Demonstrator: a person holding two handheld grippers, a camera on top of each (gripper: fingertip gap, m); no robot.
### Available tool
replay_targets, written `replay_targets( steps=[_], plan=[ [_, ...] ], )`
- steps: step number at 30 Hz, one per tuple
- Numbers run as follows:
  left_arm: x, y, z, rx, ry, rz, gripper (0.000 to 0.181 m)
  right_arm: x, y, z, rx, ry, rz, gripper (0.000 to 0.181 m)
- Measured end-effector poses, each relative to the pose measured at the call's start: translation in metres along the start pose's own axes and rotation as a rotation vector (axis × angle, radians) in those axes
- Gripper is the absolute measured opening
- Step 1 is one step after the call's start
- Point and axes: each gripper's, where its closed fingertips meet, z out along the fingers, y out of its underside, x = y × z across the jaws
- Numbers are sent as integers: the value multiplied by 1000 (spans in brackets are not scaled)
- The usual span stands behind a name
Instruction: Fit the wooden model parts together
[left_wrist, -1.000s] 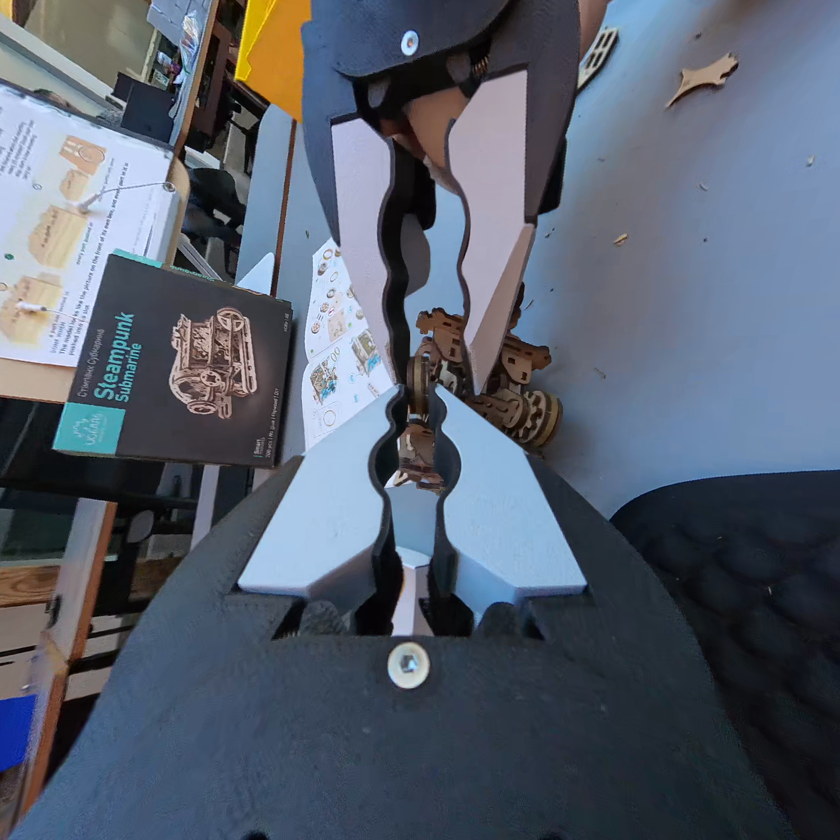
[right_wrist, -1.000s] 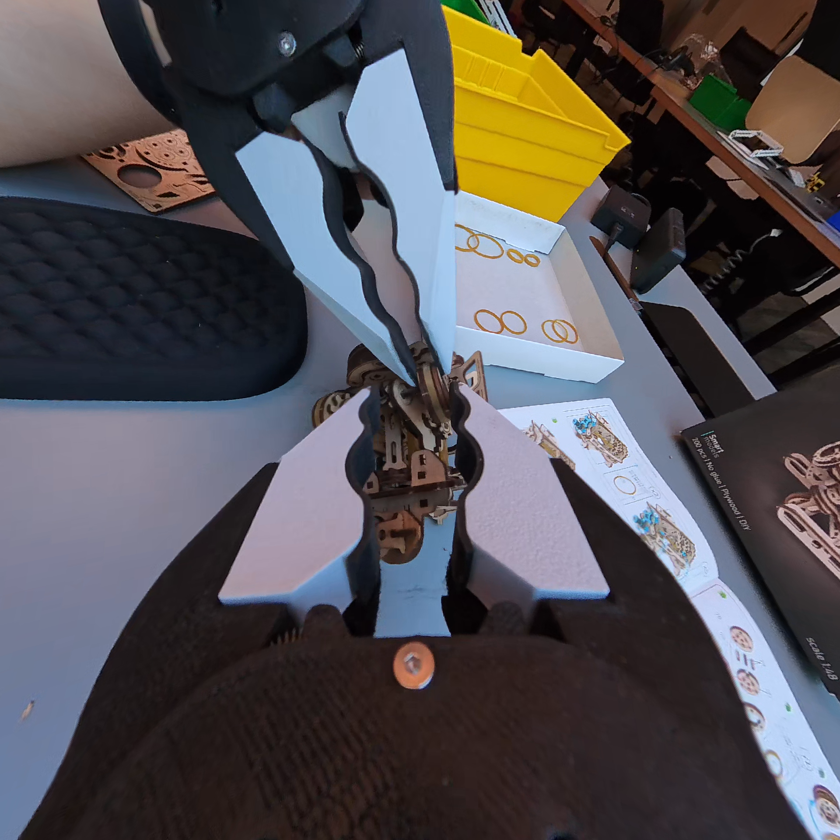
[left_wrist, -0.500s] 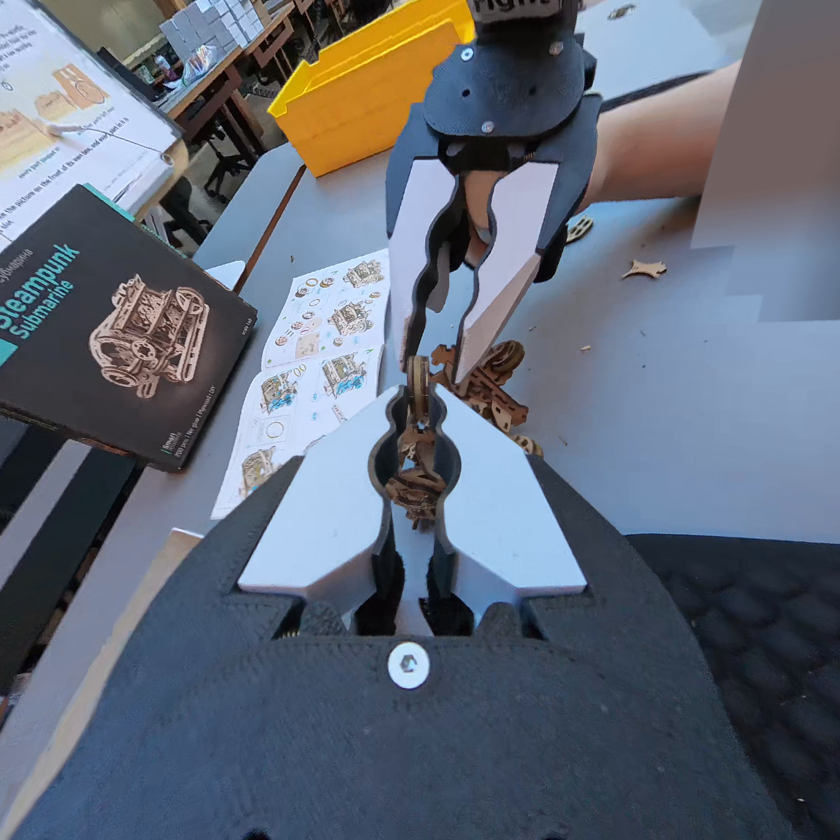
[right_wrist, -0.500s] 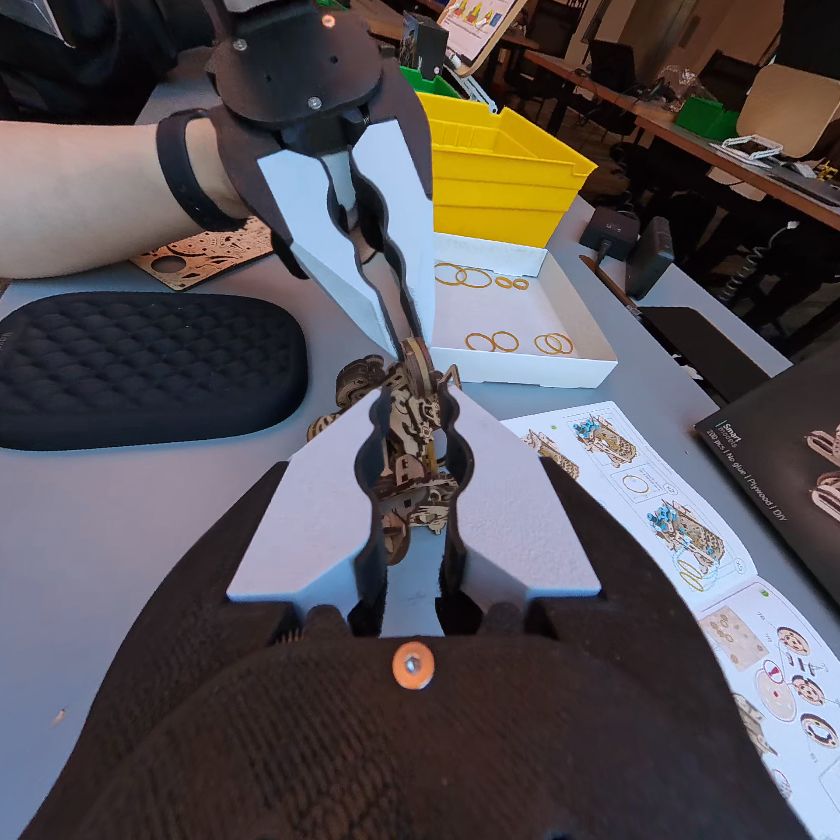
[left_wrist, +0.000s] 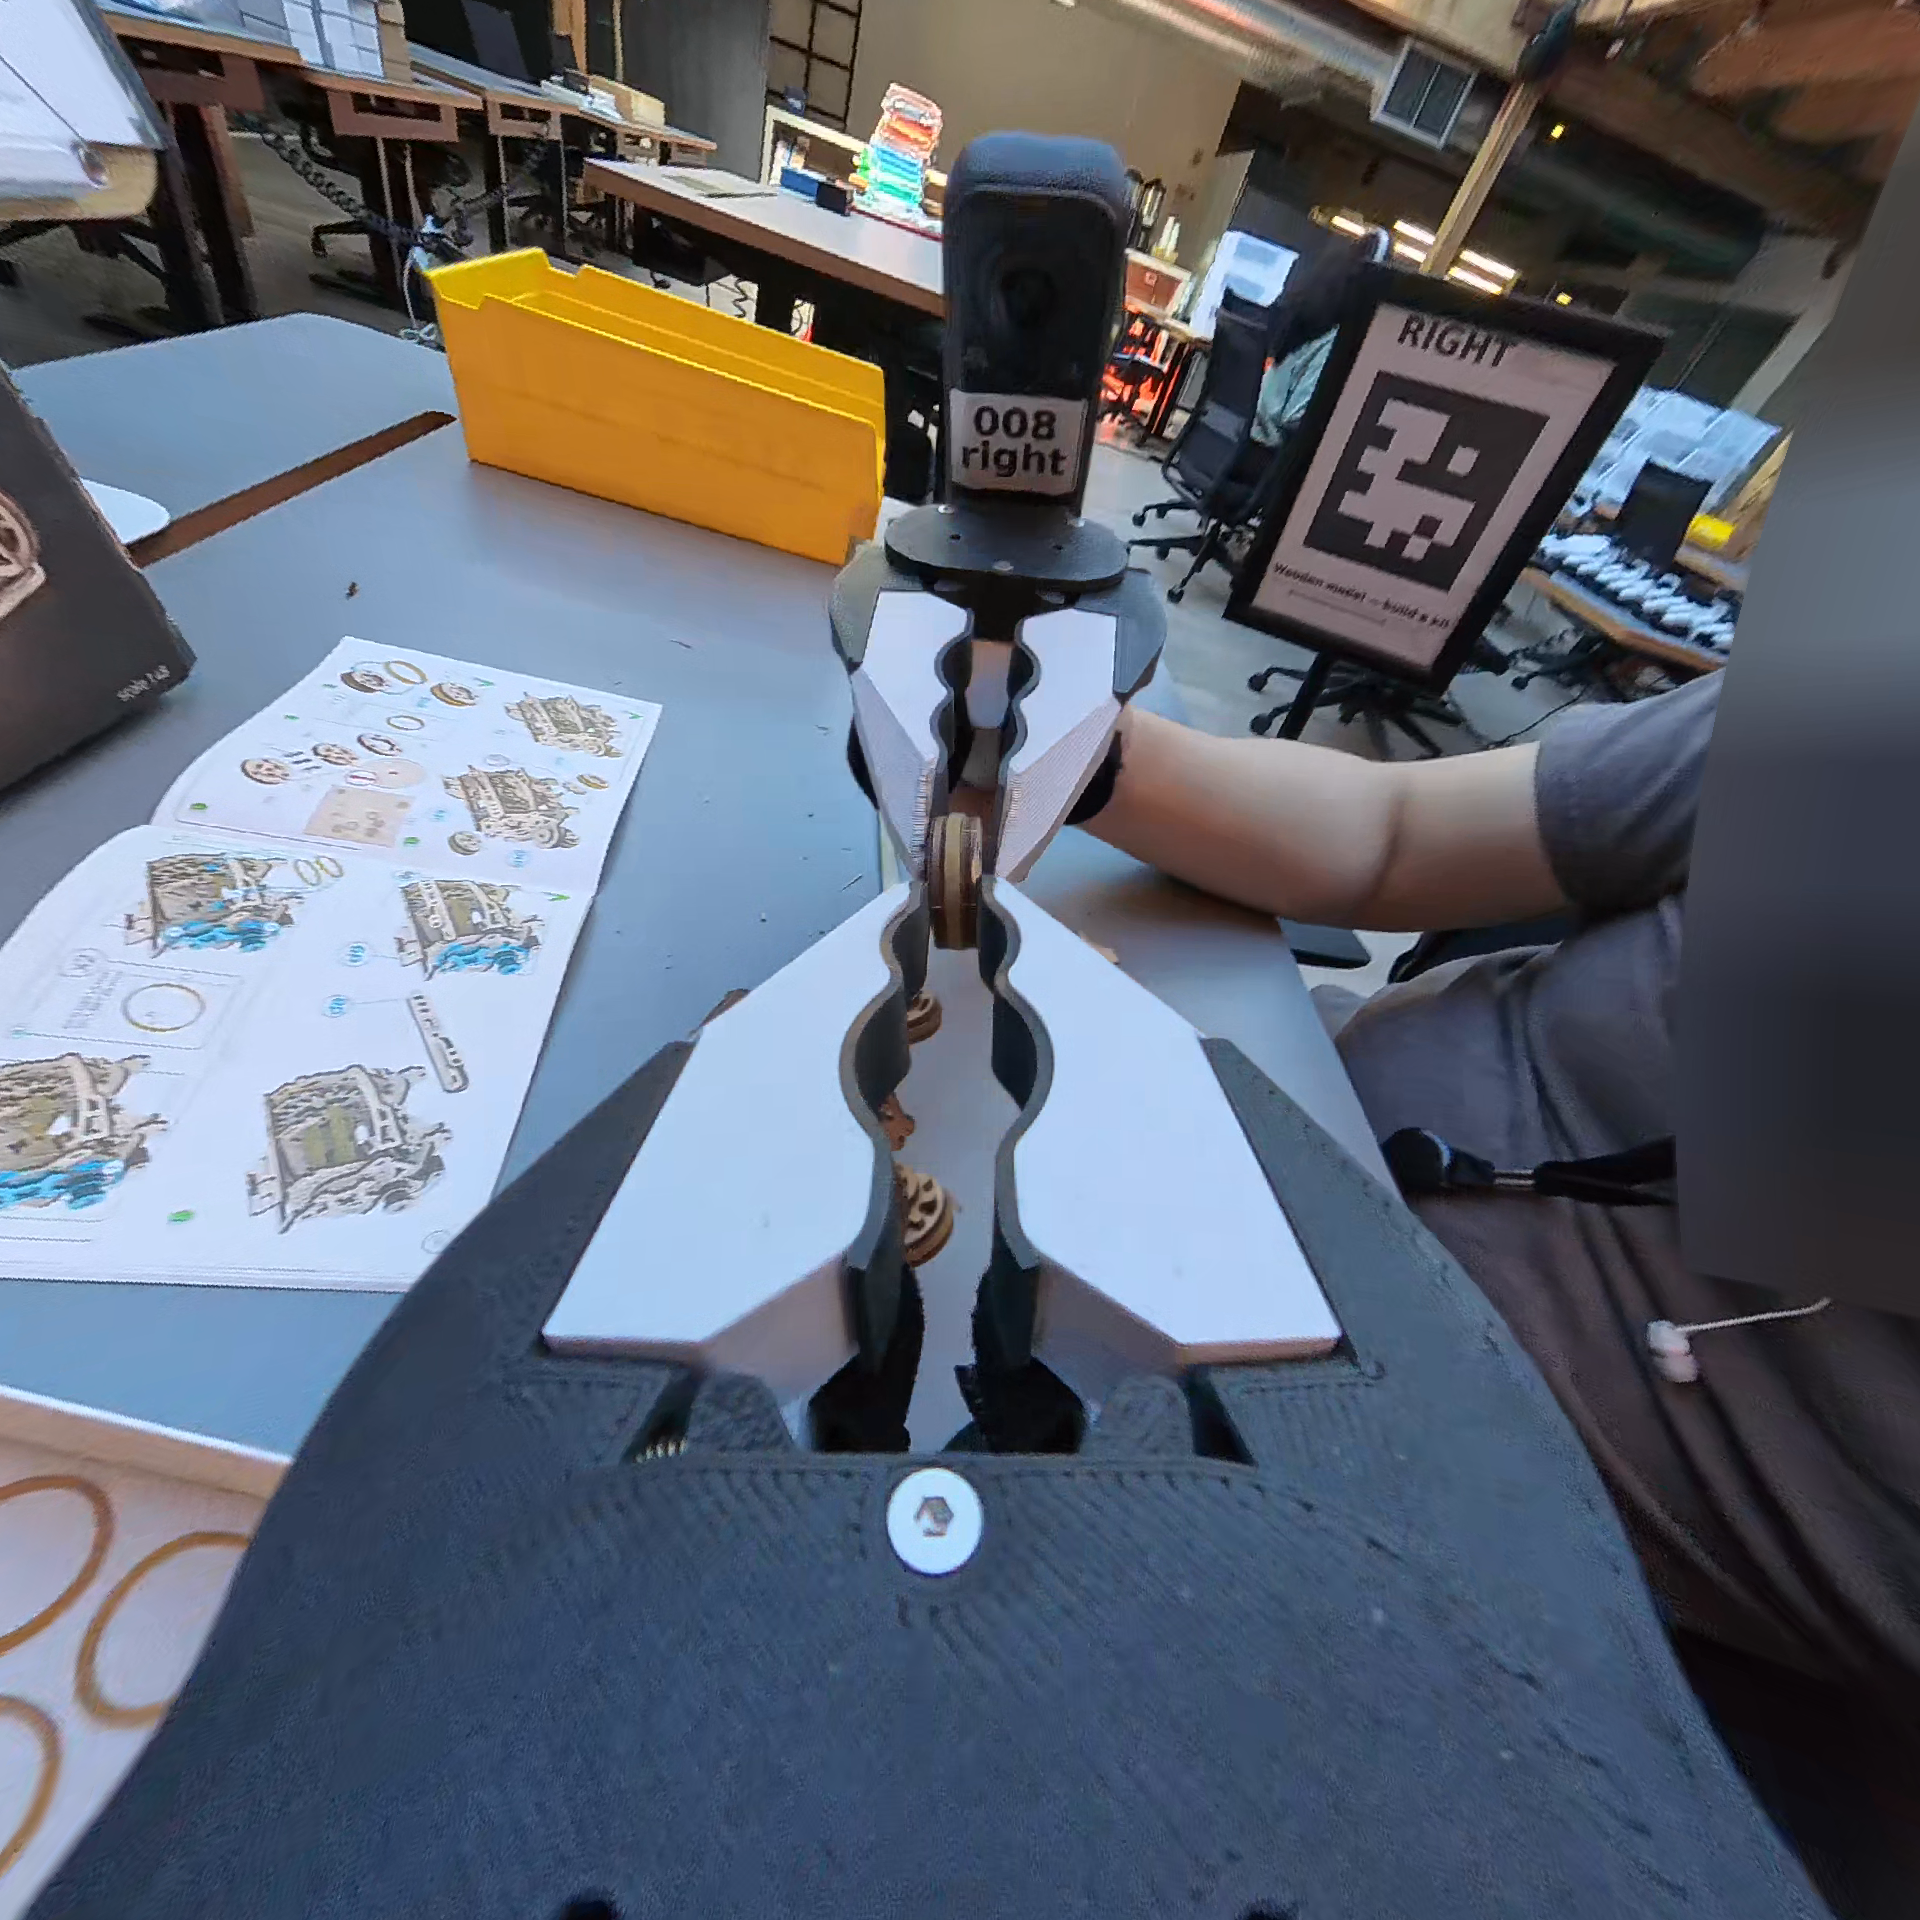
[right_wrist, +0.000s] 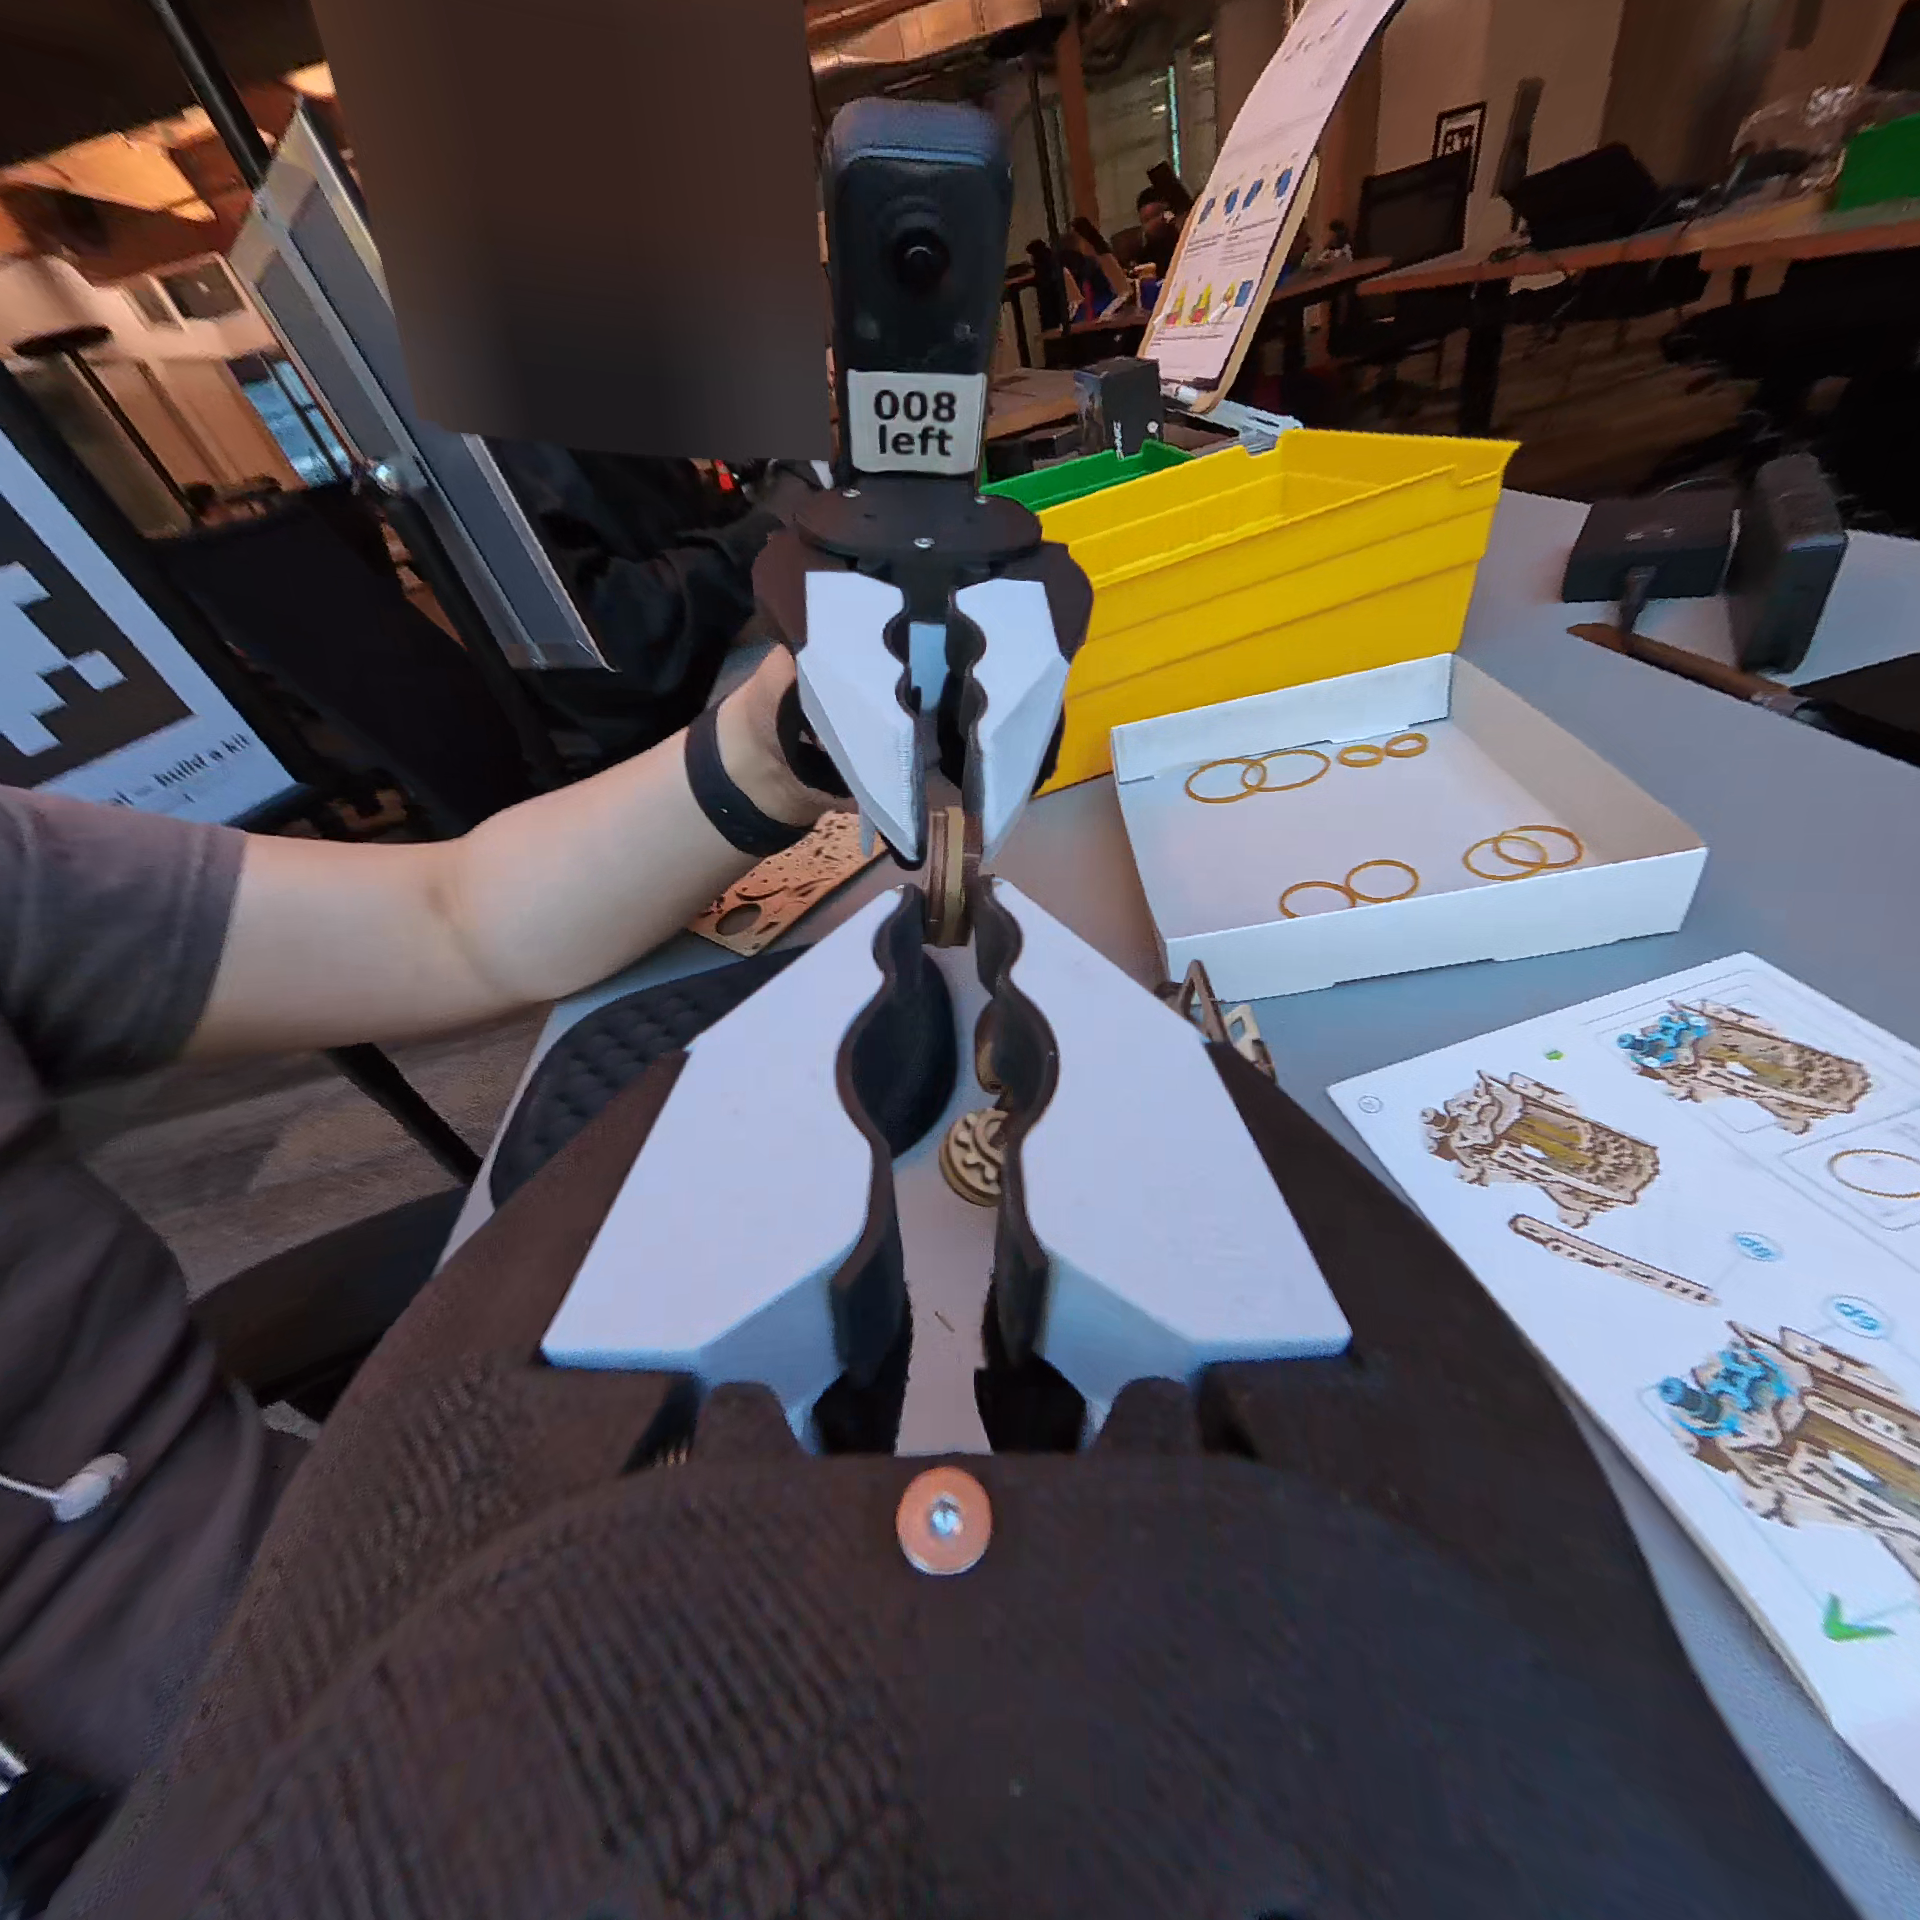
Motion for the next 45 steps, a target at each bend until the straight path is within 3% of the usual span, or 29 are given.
replay_targets(
  steps=[9,21,27,31,36,40,45],
  plan=[
    [0,-1,3,26,35,-88,7,0,0,-3,20,-83,190,8],
    [-1,2,4,6,21,-88,7,2,3,-3,14,-93,200,8],
    [-16,3,-6,11,-73,17,11,15,12,-3,-59,86,-52,8],
    [-34,8,-25,-12,-189,126,40,25,21,-6,-132,202,-234,8],
    [-27,34,-22,-138,-214,383,78,30,36,1,-251,310,-482,8],
    [-24,43,-10,-224,-264,484,72,29,43,5,-312,362,-651,8],
    [-29,53,2,-308,-316,556,64,27,52,11,-368,369,-731,8]
  ],
)
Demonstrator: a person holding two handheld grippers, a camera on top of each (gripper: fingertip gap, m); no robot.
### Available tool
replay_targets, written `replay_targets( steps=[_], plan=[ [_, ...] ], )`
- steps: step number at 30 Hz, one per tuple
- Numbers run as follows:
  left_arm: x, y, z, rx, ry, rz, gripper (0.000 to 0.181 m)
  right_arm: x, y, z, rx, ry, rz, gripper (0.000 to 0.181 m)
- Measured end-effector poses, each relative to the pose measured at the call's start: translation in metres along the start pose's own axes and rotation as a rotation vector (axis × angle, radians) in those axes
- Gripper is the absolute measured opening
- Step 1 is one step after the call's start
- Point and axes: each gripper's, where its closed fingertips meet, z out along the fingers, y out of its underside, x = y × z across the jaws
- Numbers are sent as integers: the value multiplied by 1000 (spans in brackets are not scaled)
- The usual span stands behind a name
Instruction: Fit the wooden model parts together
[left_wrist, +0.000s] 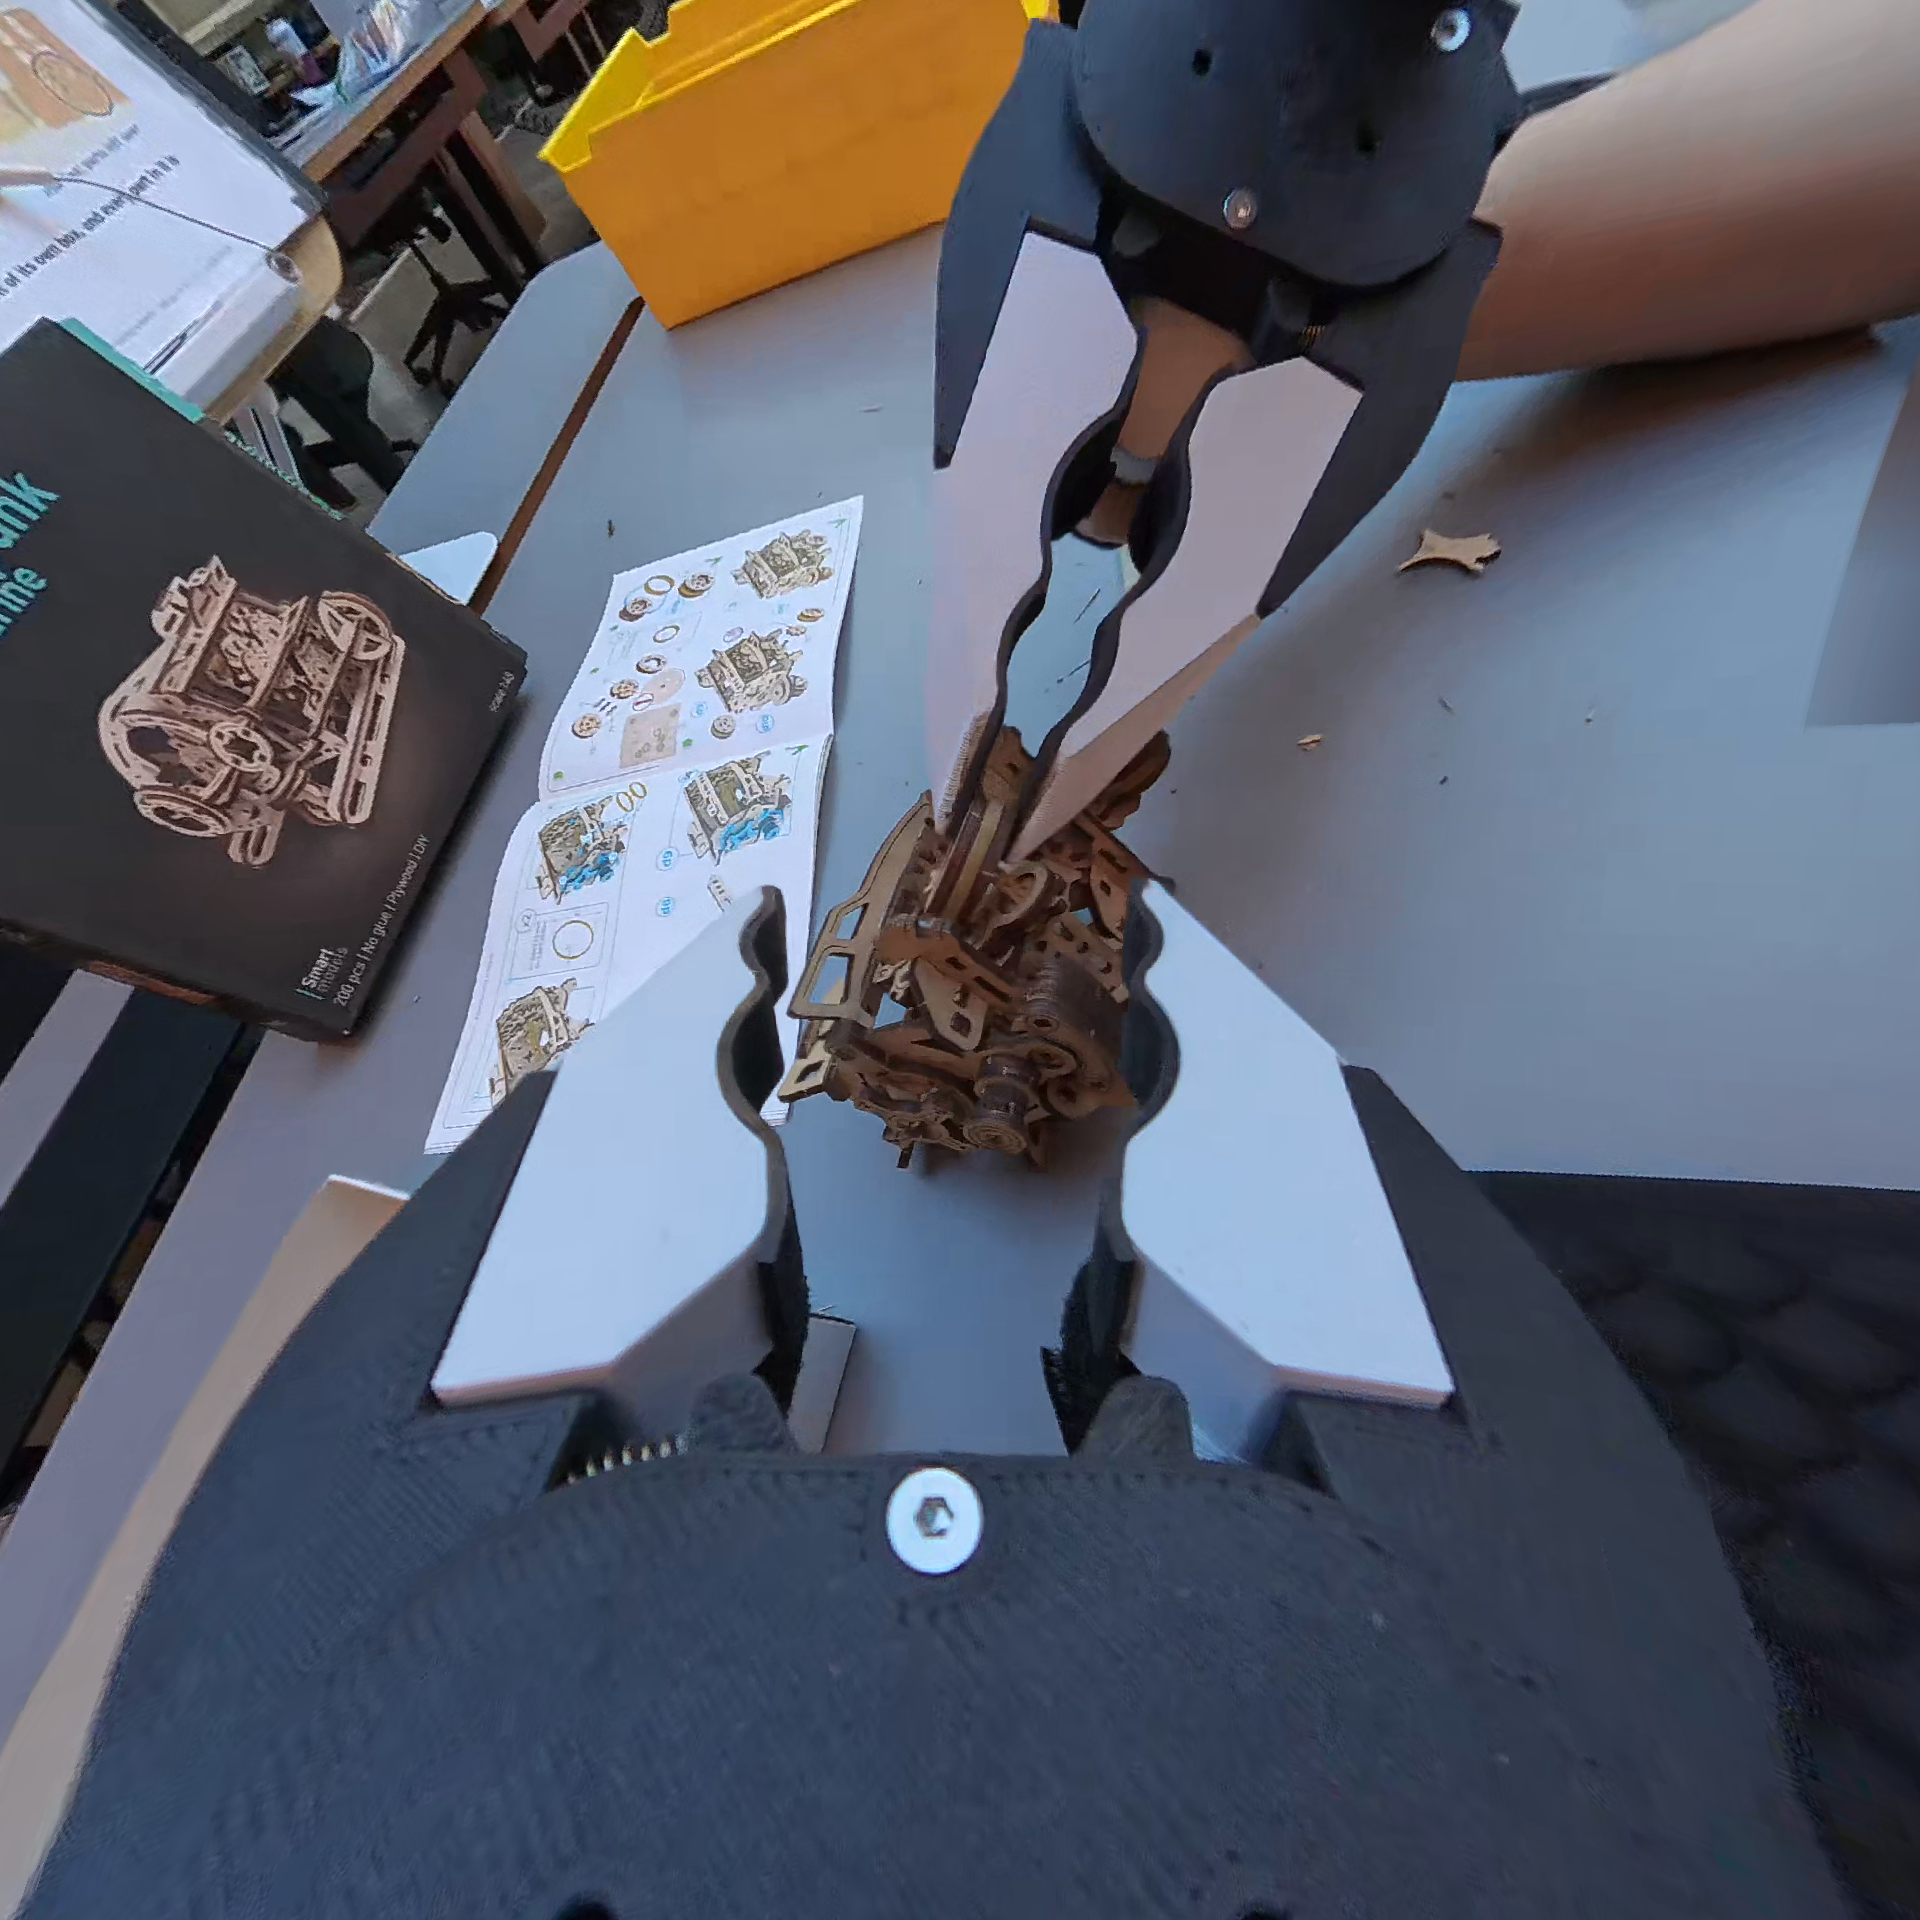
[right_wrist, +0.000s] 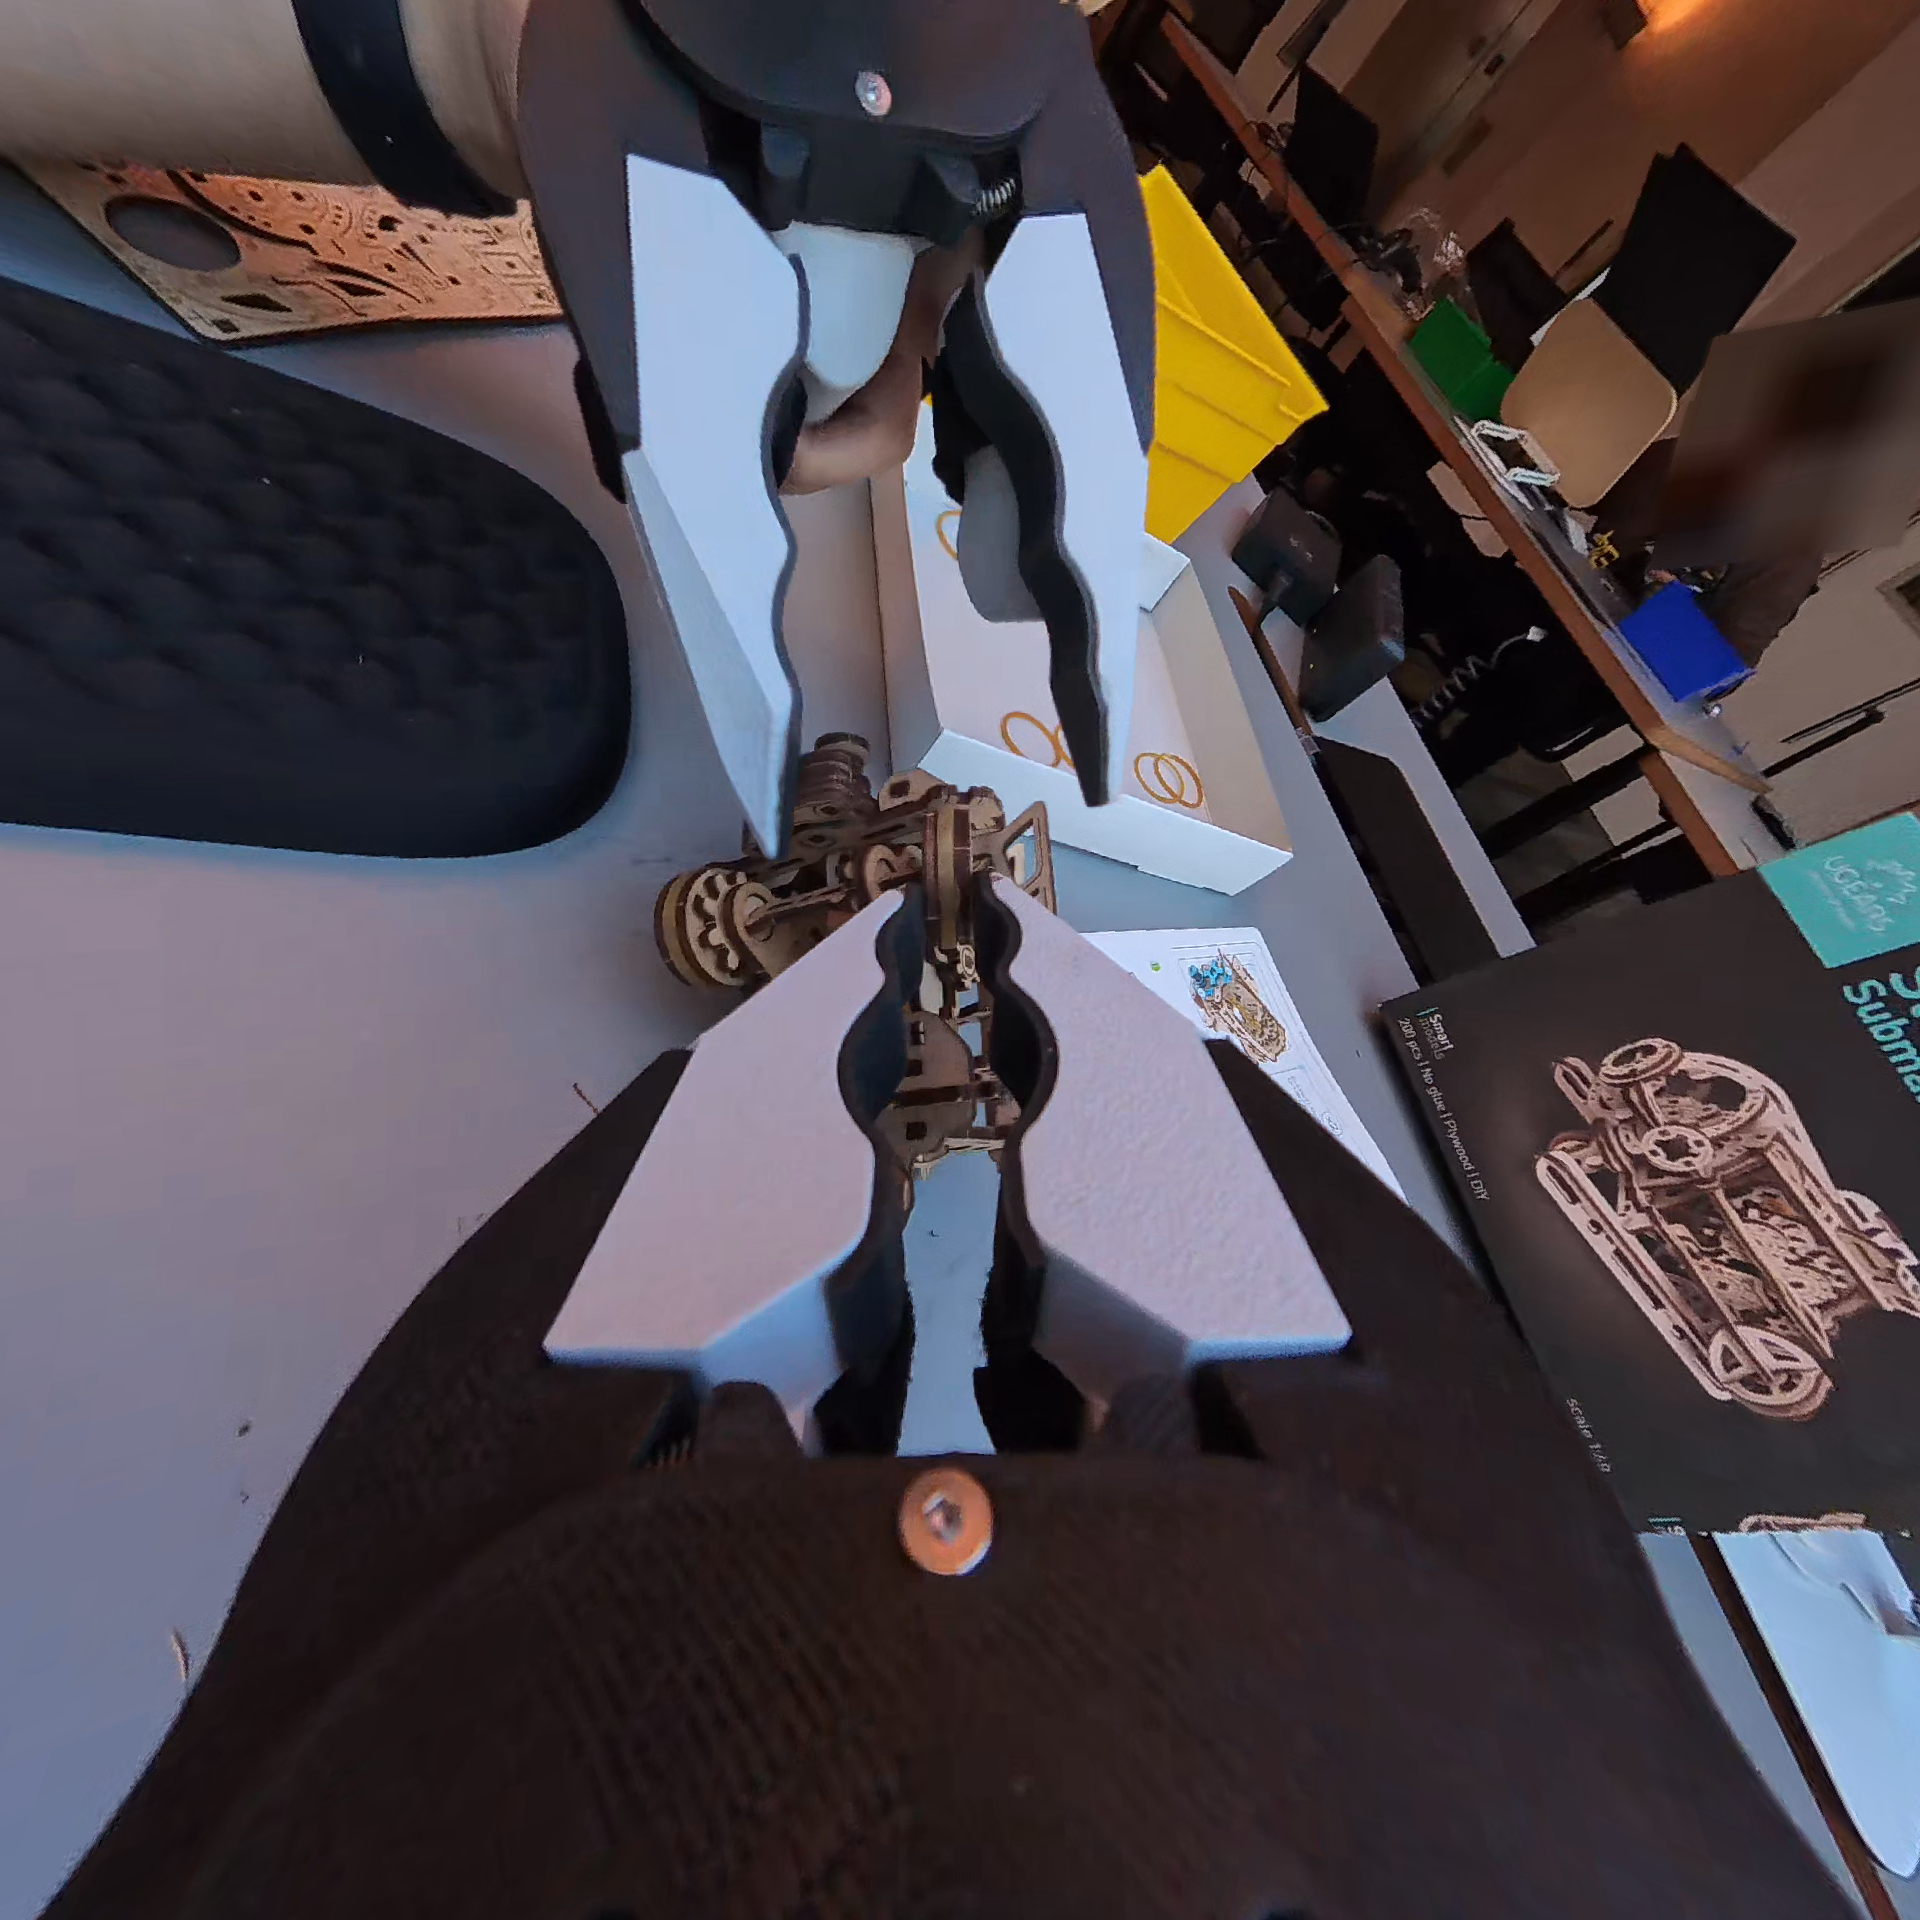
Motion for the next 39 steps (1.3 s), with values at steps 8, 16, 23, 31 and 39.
replay_targets(
  steps=[8,16,23,31,39],
  plan=[
    [2,10,12,-101,-60,135,48,2,1,-2,-6,18,-16,8],
    [4,7,13,-108,-85,201,42,-1,0,0,-30,23,-54,8],
    [6,6,13,-103,-83,238,38,-1,-1,-2,-47,75,-189,8],
    [8,6,14,-111,-84,272,37,-4,-3,-4,-50,125,-294,8],
    [10,6,14,-128,-94,311,37,-7,-5,-5,-133,182,-333,9]
  ],
)
